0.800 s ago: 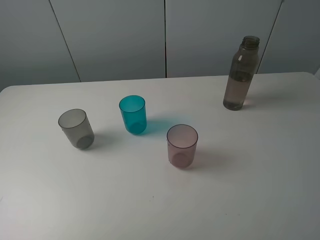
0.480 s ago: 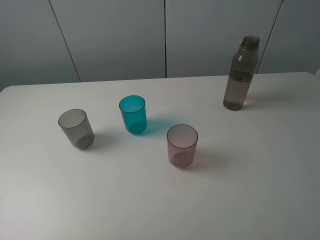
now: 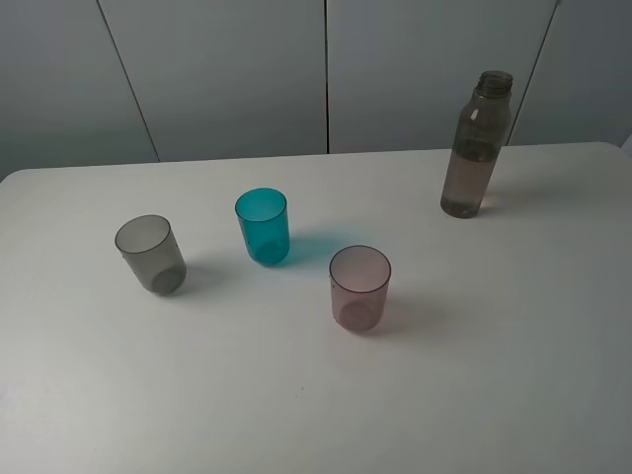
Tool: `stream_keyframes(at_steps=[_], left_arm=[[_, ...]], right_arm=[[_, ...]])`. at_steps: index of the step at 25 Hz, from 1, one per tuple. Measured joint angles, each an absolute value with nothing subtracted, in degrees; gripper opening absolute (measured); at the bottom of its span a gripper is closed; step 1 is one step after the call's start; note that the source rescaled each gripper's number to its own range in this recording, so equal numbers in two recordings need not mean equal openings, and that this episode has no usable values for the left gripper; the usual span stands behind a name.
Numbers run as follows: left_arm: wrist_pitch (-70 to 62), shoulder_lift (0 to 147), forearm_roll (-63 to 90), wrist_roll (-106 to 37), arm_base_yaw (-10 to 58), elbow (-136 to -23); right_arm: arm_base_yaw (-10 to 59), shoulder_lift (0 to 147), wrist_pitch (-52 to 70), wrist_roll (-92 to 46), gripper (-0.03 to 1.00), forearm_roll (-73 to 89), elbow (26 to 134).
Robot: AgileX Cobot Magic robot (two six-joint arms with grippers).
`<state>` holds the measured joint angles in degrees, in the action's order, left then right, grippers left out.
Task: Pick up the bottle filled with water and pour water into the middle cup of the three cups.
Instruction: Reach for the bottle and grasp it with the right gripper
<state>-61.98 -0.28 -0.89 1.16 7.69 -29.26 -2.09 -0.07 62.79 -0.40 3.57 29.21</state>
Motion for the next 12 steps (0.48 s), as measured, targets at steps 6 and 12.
stream_keyframes(at_steps=[6, 12], left_arm=[[-62.0, -0.3, -0.9, 1.2, 7.7, -29.3], [-62.0, -0.3, -0.9, 1.2, 7.7, -29.3]], right_arm=[[-2.1, -0.1, 62.7, -0.5, 0.97, 3.6, 29.3], [-2.1, 3.3, 63.6, -0.5, 0.97, 3.6, 33.2]])
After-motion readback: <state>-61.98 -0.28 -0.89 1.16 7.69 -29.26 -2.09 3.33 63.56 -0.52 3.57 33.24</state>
